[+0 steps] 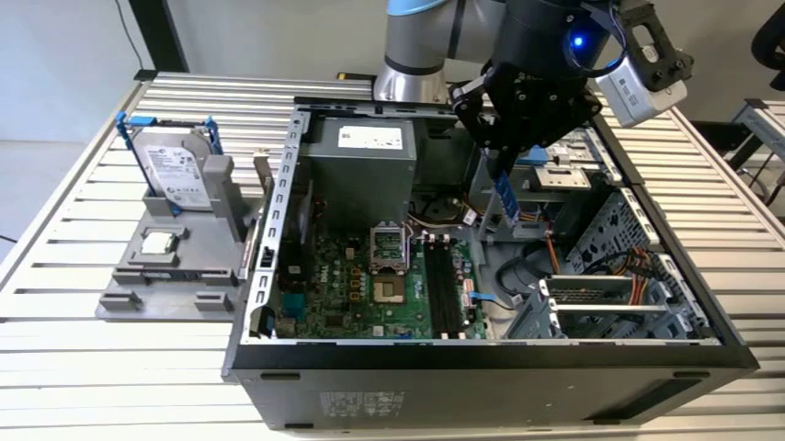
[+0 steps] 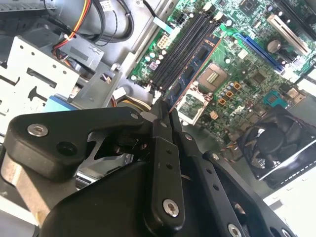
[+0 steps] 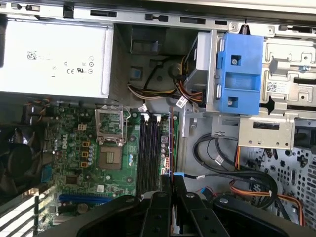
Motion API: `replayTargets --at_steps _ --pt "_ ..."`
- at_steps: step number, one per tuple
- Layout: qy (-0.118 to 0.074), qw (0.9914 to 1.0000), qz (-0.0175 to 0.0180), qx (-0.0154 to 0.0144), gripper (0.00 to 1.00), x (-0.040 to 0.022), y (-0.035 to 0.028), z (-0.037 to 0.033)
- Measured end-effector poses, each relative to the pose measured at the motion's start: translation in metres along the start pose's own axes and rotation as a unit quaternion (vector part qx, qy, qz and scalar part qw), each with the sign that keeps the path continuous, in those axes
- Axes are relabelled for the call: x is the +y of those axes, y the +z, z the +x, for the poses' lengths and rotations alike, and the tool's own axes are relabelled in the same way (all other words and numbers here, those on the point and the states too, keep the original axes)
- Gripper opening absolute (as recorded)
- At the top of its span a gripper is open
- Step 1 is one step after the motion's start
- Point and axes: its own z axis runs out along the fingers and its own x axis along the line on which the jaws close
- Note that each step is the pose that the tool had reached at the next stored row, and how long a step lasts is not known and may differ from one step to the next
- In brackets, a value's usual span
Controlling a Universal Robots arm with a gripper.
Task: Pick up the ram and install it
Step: 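Pick up the ram and move it above insertion slot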
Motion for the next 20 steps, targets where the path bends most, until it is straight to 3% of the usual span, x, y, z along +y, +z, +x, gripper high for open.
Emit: replayTargets --at_steps 12,20 --pt "0.001 1.00000 0.0000 0.0000 0.00 -0.0002 0.0043 0.0000" --pt "0.014 0.99990 0.0002 -0.0006 0.00 -0.0003 0.0069 0.0001"
